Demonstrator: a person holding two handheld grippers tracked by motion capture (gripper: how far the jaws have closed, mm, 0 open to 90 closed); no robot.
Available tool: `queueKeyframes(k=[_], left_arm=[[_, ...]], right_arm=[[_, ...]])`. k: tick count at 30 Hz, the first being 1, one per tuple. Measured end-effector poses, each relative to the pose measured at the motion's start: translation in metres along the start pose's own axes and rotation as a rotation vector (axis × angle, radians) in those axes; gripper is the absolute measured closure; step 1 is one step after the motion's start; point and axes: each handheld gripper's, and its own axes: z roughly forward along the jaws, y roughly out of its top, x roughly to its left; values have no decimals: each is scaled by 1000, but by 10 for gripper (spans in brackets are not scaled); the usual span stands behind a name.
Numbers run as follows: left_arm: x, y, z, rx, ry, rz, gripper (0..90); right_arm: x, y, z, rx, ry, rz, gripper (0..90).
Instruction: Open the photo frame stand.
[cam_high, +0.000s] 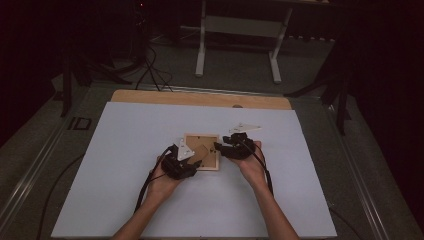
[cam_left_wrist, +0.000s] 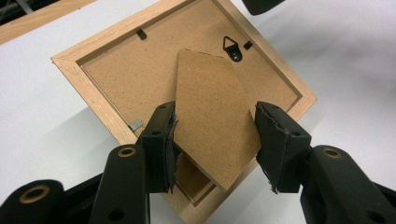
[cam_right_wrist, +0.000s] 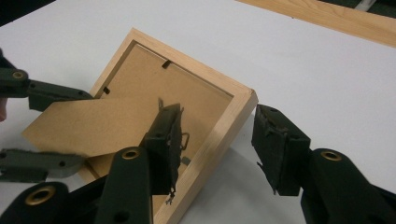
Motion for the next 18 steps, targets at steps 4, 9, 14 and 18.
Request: queueKeyframes(k=[4,9,14,18], left_arm=[[-2,-2,-1,-10,13,18,515],[-6,-5,-2,-26,30,36,515],[-11,-8,-4,-48,49,66,515],[-15,-11,-8,-74,65,100,515]], right_arm=[[-2,1,3,4,15,15,492],[-6,2,7,19,55,53,436],[-6,3,10,27,78,68,403],[-6,5,13,44,86,67,394]])
